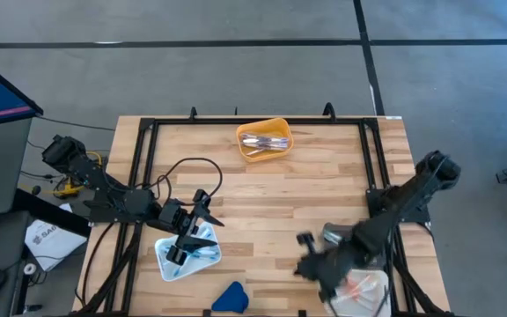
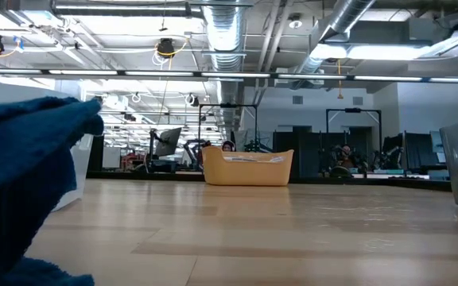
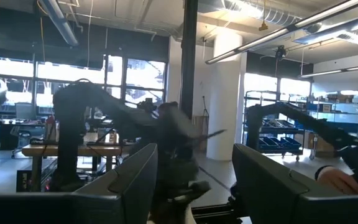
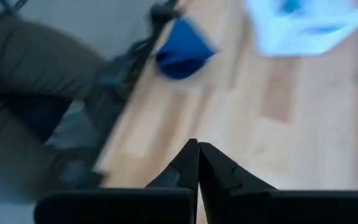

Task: Pick & Place Toothbrushes
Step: Return to Home Position

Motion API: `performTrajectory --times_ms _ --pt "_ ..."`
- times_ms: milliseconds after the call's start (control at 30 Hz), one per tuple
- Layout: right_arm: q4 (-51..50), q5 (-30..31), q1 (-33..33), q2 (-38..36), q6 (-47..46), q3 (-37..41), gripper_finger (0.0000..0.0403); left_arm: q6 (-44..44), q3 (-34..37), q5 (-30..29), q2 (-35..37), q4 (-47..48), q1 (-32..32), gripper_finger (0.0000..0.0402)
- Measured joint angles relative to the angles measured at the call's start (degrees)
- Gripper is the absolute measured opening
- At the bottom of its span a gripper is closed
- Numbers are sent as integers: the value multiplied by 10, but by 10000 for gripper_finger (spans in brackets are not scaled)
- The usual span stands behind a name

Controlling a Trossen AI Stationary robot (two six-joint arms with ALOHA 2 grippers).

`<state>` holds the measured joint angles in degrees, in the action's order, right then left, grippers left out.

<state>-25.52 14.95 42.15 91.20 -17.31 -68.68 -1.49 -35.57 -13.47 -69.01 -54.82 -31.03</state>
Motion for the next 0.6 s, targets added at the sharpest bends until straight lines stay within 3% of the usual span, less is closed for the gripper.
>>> performTrajectory --times_ms 267,433,600 --pt "167 -6 -157 -181 120 221 0 -2 0 -3 0 0 0 204" --pt "279 -27 -267 -316 145 362 0 -28 0 -38 0 11 0 204" --pt "437 -43 -330 -425 164 485 0 -43 0 -67 0 31 16 204"
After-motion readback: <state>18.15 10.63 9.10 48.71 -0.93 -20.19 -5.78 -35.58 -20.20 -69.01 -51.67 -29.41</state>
